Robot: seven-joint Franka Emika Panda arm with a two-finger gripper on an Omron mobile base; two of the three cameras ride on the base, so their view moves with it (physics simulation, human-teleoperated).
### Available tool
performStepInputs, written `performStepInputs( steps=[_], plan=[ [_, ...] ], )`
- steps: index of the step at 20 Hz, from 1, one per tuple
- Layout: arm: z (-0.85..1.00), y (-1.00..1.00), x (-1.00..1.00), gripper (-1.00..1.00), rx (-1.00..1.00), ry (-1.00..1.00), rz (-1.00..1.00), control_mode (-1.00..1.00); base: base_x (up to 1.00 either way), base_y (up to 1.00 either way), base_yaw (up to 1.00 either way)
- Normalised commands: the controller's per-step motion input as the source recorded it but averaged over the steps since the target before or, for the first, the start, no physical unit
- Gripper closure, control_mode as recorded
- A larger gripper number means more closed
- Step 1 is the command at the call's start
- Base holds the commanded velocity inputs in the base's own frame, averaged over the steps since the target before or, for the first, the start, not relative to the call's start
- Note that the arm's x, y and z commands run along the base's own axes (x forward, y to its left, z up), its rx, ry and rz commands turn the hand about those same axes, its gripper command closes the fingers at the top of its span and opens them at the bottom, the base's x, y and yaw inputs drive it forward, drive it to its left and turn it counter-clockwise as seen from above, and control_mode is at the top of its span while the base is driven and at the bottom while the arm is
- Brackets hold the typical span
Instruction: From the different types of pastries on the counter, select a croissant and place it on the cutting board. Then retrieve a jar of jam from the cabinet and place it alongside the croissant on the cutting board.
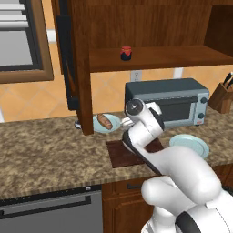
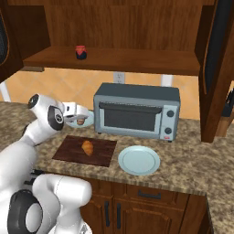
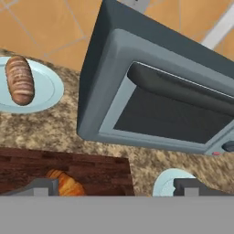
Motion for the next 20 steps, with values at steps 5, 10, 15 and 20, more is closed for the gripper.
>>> performStepInputs(
  steps=[5,10,15,20],
  plan=[
    [-0.01,0.02,-0.01,-1.0,0.0,-0.06,0.0,-1.0,0.0,0.0,0.0],
    [0.5,-0.01,-0.08,-1.0,0.19,-0.31,0.02,-1.0,0.0,0.0,0.0],
    [0.71,0.0,0.0,-1.0,0.31,-0.11,0.06,-1.0,0.0,0.0,0.0],
    [0.68,0.0,0.0,-1.0,0.31,0.0,0.07,-1.0,0.0,0.0,0.0]
  ],
)
